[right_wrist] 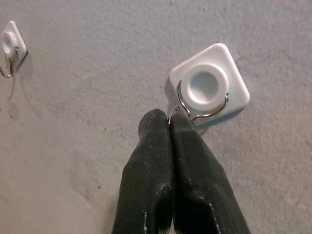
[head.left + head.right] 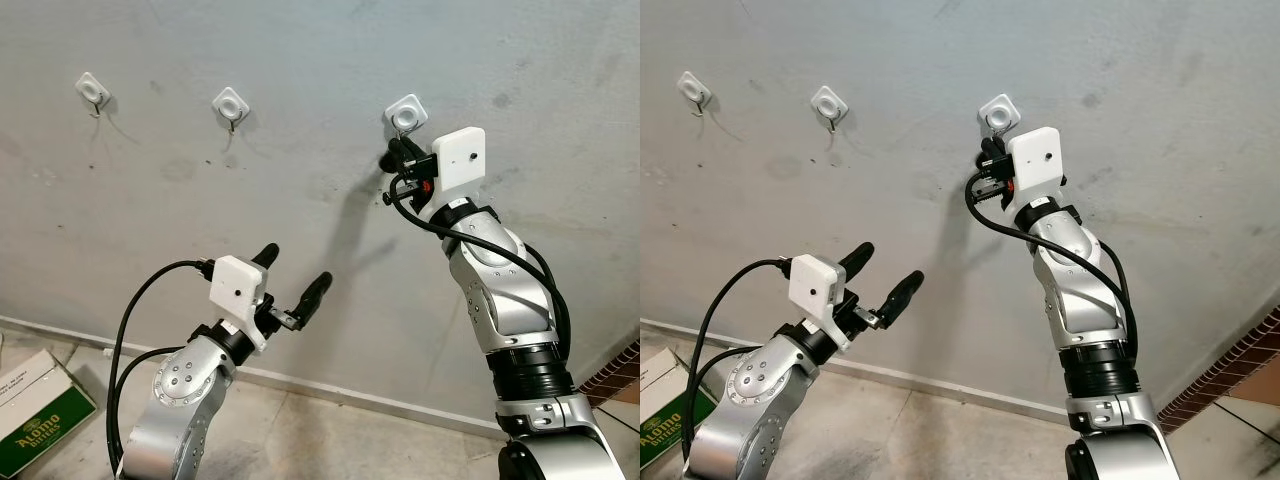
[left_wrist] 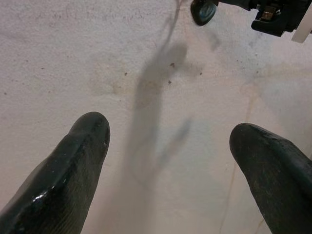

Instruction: Hang keys on a hook

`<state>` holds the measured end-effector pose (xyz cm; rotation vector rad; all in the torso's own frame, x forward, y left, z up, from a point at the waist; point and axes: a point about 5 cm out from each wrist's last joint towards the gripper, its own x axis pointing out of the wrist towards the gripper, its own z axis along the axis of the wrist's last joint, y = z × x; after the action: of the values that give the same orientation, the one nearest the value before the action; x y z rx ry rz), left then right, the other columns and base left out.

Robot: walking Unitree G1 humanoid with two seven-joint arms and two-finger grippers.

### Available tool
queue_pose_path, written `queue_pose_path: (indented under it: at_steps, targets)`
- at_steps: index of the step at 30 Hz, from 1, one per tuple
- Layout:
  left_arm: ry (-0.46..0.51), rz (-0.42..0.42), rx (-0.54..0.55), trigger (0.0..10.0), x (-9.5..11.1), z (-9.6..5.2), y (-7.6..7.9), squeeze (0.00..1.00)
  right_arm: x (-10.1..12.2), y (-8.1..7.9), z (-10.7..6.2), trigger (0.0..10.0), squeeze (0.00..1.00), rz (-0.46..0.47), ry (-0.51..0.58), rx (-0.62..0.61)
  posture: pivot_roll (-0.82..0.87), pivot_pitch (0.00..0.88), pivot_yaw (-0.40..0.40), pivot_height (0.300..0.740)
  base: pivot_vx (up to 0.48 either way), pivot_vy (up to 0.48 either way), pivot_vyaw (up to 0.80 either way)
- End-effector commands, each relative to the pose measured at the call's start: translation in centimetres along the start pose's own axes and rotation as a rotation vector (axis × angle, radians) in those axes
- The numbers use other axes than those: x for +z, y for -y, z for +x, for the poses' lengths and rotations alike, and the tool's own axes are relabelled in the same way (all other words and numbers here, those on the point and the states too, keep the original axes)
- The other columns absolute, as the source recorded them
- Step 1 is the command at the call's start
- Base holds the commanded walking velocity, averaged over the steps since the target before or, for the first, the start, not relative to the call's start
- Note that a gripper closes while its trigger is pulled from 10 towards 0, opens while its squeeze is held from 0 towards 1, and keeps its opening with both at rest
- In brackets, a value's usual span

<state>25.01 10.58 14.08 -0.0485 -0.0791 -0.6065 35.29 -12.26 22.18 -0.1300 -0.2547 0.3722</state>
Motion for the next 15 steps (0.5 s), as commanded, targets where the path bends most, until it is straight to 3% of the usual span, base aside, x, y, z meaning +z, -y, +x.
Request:
queue_pose_path:
  at_steps: [1,8,15]
  targets:
    - [-0.012,0.009,-0.009,10.0,0.0,-0.1,0.0,0.0,0.3,0.0,0.3,10.0,0.0,0.0,0.009,0.009,0.03,0.0,0.015,0.74,0.0,0.0,0.0]
    - [-0.022,0.013,-0.01,10.0,-0.1,-0.1,0.0,0.0,-1.9,0.0,-0.8,10.0,0.0,-0.014,-0.074,0.013,0.03,0.0,0.012,0.74,0.0,0.0,0.0]
    - [-0.029,0.02,-0.005,10.0,-0.2,-0.1,-0.1,0.0,-2.7,0.6,-1.1,10.0,0.0,-0.056,-0.1,-0.017,0.03,0.0,0.014,0.74,0.0,0.0,0.0]
